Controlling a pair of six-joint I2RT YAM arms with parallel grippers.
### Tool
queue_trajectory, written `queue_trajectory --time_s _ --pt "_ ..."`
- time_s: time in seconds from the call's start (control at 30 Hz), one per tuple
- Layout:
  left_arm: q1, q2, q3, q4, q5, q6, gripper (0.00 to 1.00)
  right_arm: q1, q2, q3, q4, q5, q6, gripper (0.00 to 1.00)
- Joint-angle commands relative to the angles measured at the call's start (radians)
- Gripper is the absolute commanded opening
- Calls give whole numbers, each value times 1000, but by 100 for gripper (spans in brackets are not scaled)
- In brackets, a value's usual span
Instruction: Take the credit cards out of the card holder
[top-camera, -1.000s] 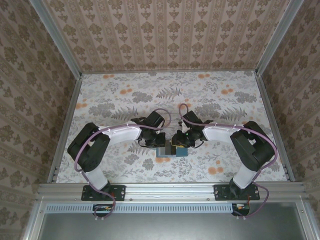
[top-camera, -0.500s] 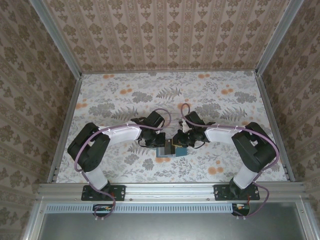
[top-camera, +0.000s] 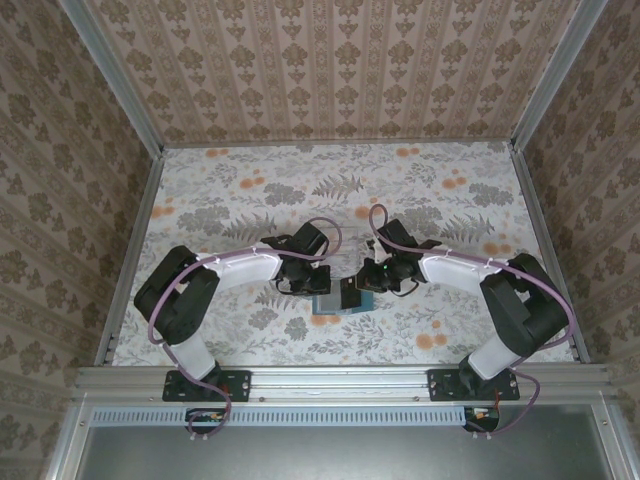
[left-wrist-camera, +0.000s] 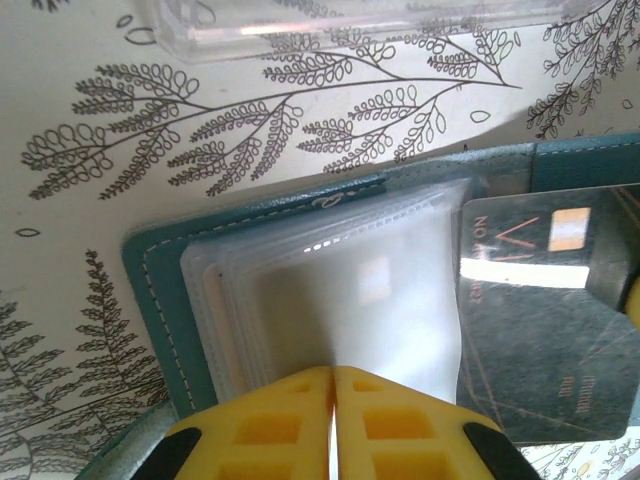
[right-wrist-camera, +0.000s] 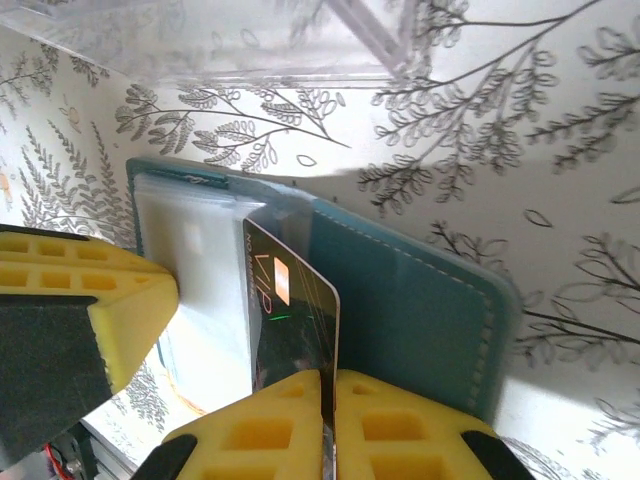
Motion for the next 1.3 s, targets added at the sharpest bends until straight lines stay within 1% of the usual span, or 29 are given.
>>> queue_trajectory --time_s 0.0,0.23,0.37,0.43,0.53,0.63,0.83,1.03,1.17,1.27 --pt "1 -9 -30 -64 -29 15 11 -7 -21 21 -89 57 -35 11" --pt "1 -11 -34 -49 -27 4 14 -8 -13 25 -76 46 -25 11" --pt "1 -25 -32 -51 -35 3 14 -7 -1 27 -45 10 -17 12" --pt "4 -40 -32 -55 -45 0 17 -7 8 30 -29 -12 -13 13" --pt "8 -73 -45 -46 -66 -3 23 -4 17 33 -19 -33 -7 15" --pt "25 -109 -67 -40 -76 -10 26 -2 19 39 -15 -42 -5 21" --pt "55 -140 -111 -28 -62 -7 27 1 21 32 24 -83 20 23" --pt "59 -108 -124 3 -31 -9 26 10 25 22 62 -105 46 19" --pt "57 -96 -131 19 -21 -12 21 12 20 26 49 -82 43 11" --pt "55 -97 -141 26 -20 -15 17 12 7 34 22 -59 33 9"
